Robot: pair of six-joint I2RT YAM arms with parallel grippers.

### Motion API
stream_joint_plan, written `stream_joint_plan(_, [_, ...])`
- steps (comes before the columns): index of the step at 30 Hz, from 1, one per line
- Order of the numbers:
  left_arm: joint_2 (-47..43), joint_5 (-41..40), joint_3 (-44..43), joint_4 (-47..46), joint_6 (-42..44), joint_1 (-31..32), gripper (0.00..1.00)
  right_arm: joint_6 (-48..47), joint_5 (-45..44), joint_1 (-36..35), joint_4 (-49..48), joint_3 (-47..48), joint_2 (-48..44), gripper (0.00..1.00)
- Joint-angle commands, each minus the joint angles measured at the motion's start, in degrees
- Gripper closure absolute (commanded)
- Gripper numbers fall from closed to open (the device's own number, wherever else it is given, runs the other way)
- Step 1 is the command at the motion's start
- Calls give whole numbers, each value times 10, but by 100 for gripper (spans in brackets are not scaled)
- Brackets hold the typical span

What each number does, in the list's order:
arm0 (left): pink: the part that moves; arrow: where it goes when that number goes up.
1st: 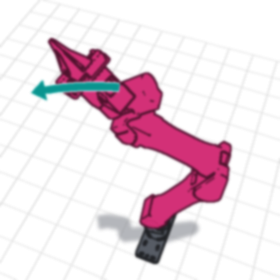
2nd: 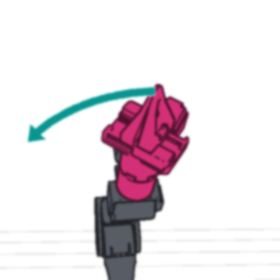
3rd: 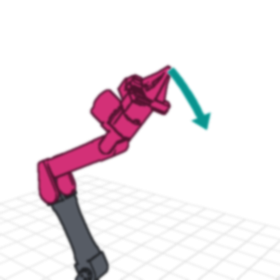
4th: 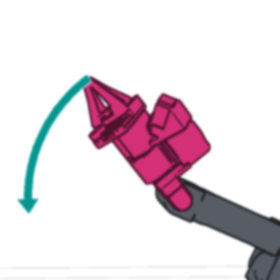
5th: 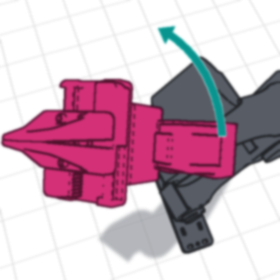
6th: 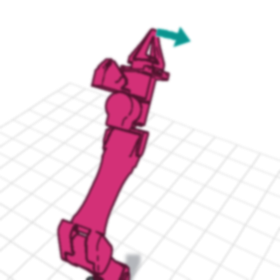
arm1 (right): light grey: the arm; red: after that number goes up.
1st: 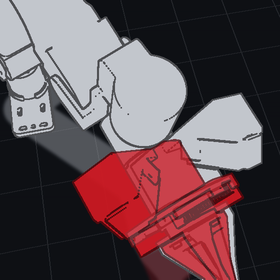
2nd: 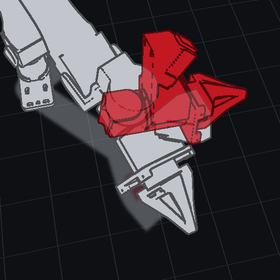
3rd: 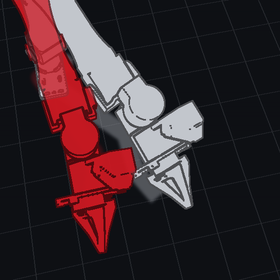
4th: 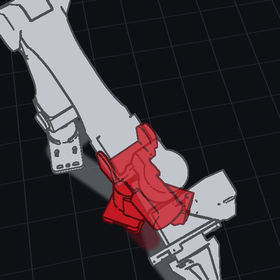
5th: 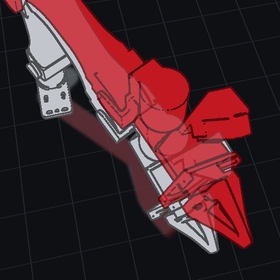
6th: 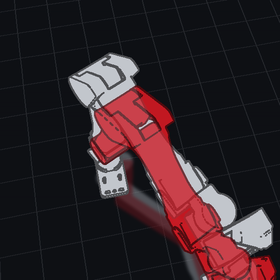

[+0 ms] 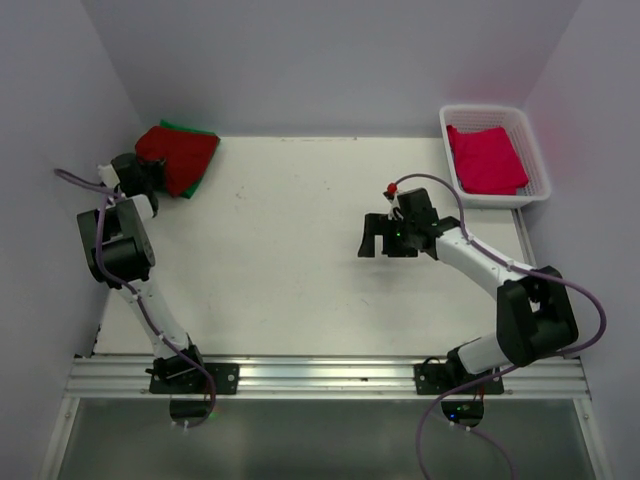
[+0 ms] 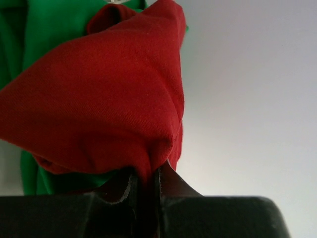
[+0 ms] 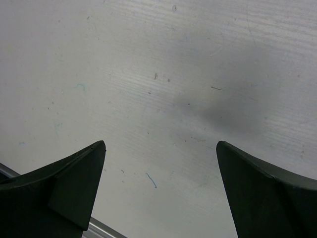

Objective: Fold and stack the t-shirts
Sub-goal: Put the neatly folded tshirt into the corner of the board with the left arm

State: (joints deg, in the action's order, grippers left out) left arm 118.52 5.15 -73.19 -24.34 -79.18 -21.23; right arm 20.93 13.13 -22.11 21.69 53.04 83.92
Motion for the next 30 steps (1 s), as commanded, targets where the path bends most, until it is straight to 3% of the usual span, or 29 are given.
stream_joint_plan(1, [-30,-49,-19,39,-19,3,96,-1,16,-3,-21,-14,-24,1])
stream_joint_plan(3, [-34,-50,-20,63,-22,3,80,-2,16,-2,-23,-20,-30,1])
stream_joint_plan(4, [-36,-67,-20,70,-23,3,61,-1,22,-2,-27,-24,-33,1])
stream_joint_plan(10, [-83,-87,-29,160,-12,8,19,3,34,-2,-46,-32,-31,1])
stream_joint_plan(17, [-184,-130,-15,288,9,16,18,9,46,-2,-56,-38,-46,1])
stream_joint_plan(21, [-250,-131,17,314,14,31,18,10,49,-2,-58,-41,-54,1])
stream_joint_plan(25, [-327,-130,82,268,23,51,18,12,49,-2,-54,-41,-58,1])
stream_joint_plan(26, [-334,-131,105,219,31,55,18,12,48,-2,-53,-41,-60,1])
stream_joint_plan(28, [-338,-132,107,222,34,60,18,12,48,-2,-50,-42,-62,1])
stream_joint_plan(30, [-328,-92,117,136,80,60,20,12,43,-3,-47,-41,-64,1])
